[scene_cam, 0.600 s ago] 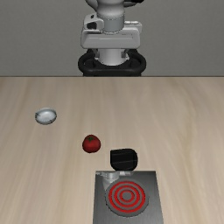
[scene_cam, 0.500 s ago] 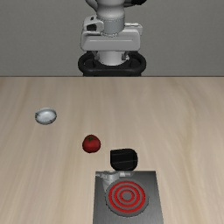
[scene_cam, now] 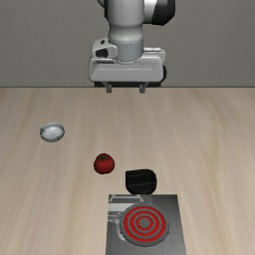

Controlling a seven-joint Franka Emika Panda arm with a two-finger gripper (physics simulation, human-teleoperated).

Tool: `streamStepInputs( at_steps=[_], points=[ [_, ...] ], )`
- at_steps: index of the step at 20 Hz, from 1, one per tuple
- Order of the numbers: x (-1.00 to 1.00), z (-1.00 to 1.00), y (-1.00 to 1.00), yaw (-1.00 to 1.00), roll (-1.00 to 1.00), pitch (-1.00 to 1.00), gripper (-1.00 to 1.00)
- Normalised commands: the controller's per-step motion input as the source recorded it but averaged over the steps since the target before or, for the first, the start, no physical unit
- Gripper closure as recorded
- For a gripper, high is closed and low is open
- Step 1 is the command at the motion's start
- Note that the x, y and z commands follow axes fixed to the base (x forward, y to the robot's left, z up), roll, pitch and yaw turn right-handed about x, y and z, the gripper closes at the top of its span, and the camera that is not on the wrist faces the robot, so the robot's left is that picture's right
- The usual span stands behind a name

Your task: Pick up the tomato and place it on the white bowl with the stove turned on

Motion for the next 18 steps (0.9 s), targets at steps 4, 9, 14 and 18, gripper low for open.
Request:
streamStepInputs(
  at_steps=[4, 9, 14, 18],
  points=[
    [0.75, 0.00, -0.25, 0.00, 0.00, 0.00, -1.00],
    [0.20, 0.00, -0.80, 0.00, 0.00, 0.00, -1.00],
    [0.00, -1.00, 0.00, 0.00, 0.00, 0.00, -1.00],
    [0.00, -1.00, 0.00, 0.00, 0.00, 0.00, -1.00]
  ],
)
